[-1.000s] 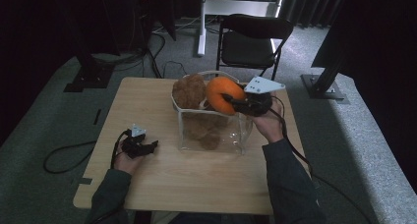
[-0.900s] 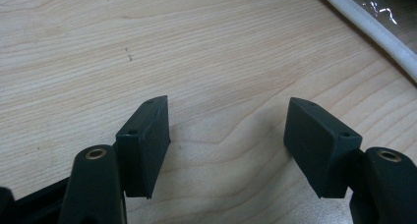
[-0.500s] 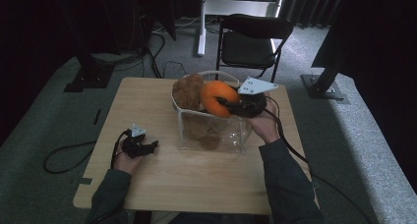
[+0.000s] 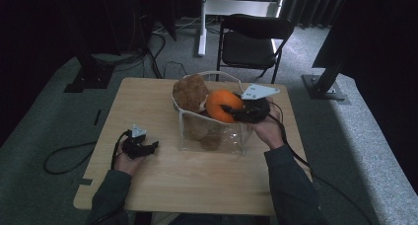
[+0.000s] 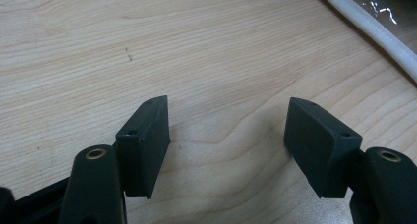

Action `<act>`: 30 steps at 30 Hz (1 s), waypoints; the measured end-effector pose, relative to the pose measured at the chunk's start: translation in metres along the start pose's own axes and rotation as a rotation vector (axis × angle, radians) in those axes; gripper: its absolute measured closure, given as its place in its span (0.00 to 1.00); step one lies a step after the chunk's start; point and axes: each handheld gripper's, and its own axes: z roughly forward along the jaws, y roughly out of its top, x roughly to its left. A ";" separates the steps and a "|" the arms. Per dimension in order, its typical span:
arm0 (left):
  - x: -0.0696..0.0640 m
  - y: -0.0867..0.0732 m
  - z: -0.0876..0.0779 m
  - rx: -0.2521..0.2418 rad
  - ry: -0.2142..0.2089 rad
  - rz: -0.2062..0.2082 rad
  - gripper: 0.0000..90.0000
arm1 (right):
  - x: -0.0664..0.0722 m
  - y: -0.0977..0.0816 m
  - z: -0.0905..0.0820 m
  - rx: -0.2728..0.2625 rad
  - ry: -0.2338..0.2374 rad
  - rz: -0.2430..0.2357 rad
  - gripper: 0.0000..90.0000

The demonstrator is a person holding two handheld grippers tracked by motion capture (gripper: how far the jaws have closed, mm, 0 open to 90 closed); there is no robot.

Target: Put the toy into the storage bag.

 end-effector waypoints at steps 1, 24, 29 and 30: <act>0.000 0.000 0.000 0.000 0.000 0.000 0.38 | 0.001 0.000 0.000 0.011 0.000 -0.005 0.53; 0.000 0.000 0.000 0.000 0.000 0.000 0.38 | 0.004 0.001 0.006 0.048 0.065 -0.008 0.27; 0.000 0.000 0.000 0.001 0.002 -0.002 0.38 | 0.004 0.001 0.005 0.037 0.071 -0.003 0.26; 0.000 0.000 0.000 0.001 0.002 -0.001 0.38 | 0.004 0.001 0.005 0.036 0.073 -0.004 0.25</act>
